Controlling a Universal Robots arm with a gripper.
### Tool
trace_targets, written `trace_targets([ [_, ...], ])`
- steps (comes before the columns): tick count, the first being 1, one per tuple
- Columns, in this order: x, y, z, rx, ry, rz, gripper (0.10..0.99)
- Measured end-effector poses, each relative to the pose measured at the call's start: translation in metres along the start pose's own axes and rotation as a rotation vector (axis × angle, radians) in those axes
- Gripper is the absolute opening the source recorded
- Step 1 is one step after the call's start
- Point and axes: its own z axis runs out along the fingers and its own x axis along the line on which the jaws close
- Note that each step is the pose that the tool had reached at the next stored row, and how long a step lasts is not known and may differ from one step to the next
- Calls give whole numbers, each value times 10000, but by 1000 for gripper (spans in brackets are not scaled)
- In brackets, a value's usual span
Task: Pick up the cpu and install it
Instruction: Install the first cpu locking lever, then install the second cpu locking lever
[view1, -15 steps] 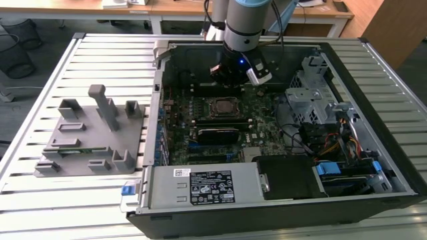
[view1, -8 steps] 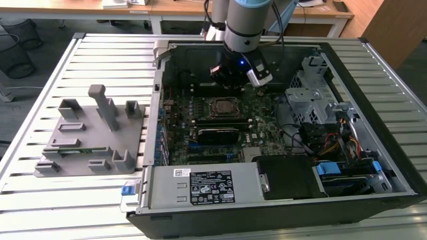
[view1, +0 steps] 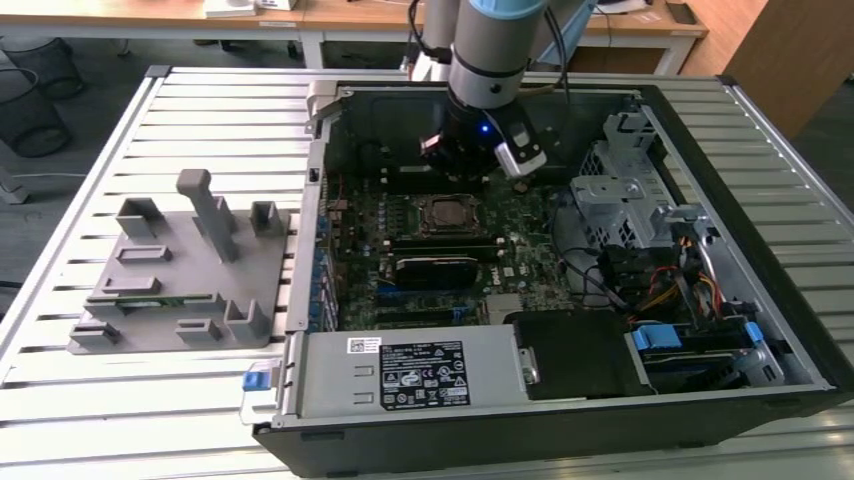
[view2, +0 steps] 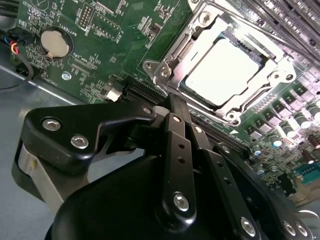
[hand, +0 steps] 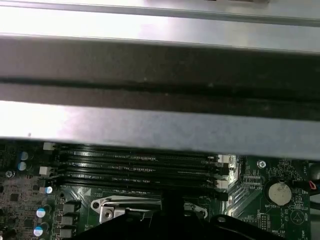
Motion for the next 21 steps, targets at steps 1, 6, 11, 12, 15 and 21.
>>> trace_targets([
  [1, 0, -5, -1, 1, 0, 0, 106],
  [6, 2, -27, -4, 0, 0, 0, 106],
  [11, 3, -54, -8, 0, 0, 0, 106],
  [12, 3, -61, -9, 1, 1, 0, 106],
  [15, 4, -79, -12, 1, 1, 0, 106],
  [21, 7, -111, -22, 2, 1, 0, 106],
])
